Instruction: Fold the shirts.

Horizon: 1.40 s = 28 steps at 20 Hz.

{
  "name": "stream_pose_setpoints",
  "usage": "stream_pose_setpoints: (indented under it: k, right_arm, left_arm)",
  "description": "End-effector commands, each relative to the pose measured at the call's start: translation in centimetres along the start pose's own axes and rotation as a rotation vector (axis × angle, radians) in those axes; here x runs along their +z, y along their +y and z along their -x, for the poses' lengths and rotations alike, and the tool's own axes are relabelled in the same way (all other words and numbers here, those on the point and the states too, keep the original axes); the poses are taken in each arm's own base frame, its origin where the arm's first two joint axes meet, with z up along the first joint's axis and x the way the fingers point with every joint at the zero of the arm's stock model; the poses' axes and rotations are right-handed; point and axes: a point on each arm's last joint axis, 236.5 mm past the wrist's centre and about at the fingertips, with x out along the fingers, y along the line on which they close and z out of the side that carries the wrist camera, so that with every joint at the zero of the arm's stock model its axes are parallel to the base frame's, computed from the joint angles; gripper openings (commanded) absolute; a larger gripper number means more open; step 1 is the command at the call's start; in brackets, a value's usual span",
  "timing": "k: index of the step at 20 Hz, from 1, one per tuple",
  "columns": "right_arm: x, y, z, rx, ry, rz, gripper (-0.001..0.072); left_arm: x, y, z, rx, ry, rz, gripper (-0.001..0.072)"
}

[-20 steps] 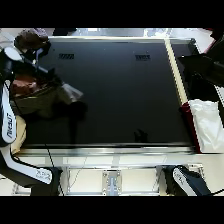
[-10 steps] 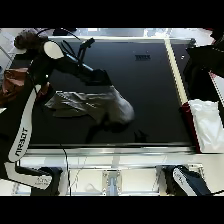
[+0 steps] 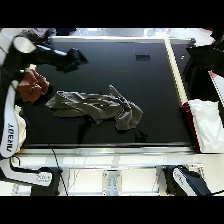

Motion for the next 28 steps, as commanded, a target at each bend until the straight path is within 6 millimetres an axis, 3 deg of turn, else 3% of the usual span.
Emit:
stream_pose_setpoints:
  k: [1, 4, 6, 8, 10, 11, 13, 15, 17, 19, 23, 25, 28]
  right_arm:
    - [0.0, 0.0, 0.0, 0.000, 0.000, 0.000, 0.0435]
    - [0.0, 0.0, 0.0, 0.000, 0.000, 0.000, 0.0435]
    - [0.0, 0.0, 0.0, -0.001, 0.000, 0.006, 0.0435]
    - [0.6, -0.1, 0.0, -0.006, -0.026, 0.004, 0.0434]
    - [3.7, -0.7, 0.3, -0.032, -0.160, -0.012, 0.0434]
    - [4.3, -0.9, 0.3, -0.038, -0.184, -0.020, 0.0435]
    - [4.4, -1.0, 0.4, -0.042, -0.186, -0.018, 0.0435]
    - [1.9, -1.7, -0.2, -0.066, -0.080, 0.010, 0.0434]
    - [-2.1, -2.2, -0.4, -0.075, 0.090, -0.014, 0.0434]
    - [-4.8, -1.9, -0.2, -0.057, 0.204, -0.019, 0.0434]
    - [-5.2, -1.6, -0.1, -0.048, 0.221, -0.020, 0.0434]
    - [-5.2, -1.5, -0.1, -0.044, 0.223, -0.021, 0.0434]
    - [-5.5, -1.4, 0.0, -0.040, 0.237, -0.038, 0.0434]
  left_arm:
    - [0.3, 7.4, 4.6, 0.108, 0.017, 0.150, 0.0497]
    - [-1.5, 15.4, 9.0, 0.400, 0.063, 0.151, 0.0482]
    - [-2.5, 19.0, 11.1, 0.566, 0.088, 0.146, 0.0483]
    - [-3.3, 20.2, 10.8, 0.595, 0.109, 0.154, 0.0483]
    - [-4.1, 21.5, 9.5, 0.599, 0.120, 0.169, 0.0483]
    - [-5.0, 22.9, 9.0, 0.625, 0.134, 0.189, 0.0482]
    - [-7.5, 26.3, 8.6, 0.710, 0.150, 0.290, 0.0482]
    - [-9.6, 28.7, 7.4, 0.728, 0.142, 0.399, 0.0481]
    - [-11.1, 30.1, 6.0, 0.715, 0.118, 0.477, 0.0481]
    - [-10.6, 31.0, 4.9, 0.678, 0.042, 0.527, 0.0475]
    - [-7.3, 30.9, 4.0, 0.479, -0.164, 0.713, 0.0474]
    - [-7.7, 32.0, 4.7, 0.424, -0.198, 0.819, 0.0473]
    - [-10.2, 33.5, 5.4, 0.358, -0.179, 0.900, 0.0469]
